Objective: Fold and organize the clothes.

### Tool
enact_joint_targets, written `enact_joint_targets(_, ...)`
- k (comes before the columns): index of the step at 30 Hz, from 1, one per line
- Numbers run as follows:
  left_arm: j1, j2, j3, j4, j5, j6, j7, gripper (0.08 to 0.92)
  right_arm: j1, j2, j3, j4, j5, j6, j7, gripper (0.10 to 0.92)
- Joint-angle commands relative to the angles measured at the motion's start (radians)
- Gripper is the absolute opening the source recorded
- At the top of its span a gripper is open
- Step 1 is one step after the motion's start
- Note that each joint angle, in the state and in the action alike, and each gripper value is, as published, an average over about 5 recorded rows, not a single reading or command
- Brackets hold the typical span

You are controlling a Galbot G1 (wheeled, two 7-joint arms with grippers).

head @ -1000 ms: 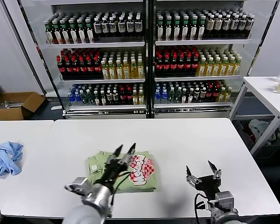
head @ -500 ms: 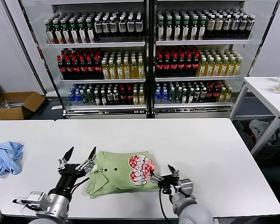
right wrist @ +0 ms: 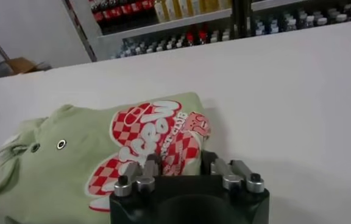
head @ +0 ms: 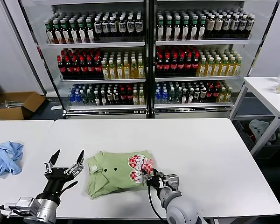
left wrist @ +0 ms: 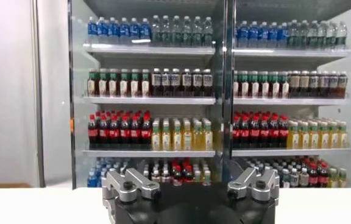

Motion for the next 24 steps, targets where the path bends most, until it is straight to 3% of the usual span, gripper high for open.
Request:
enact_joint_targets(1,0.009,0.009,-0.018,0.014,0.02,-0.008,0.009,0.823,0.004,0.002,0.024,-0.005,0.037,-0.004,-0.001,0.386)
enact_joint_targets(11,-0.054,0.033,0.033,0.099,0.071,-0.081,0.048,0.823,-0.152,-0.107,0.223,0.219,-0.059,0.008,-0.04,0.14)
enact_joint_targets(24,-0.126,0.058,0.123,0.208,0.167,-0.207,0.114,0.823,-0.433,-0.067,0.472,0.266,-0.224,0.084,-0.056,0.132)
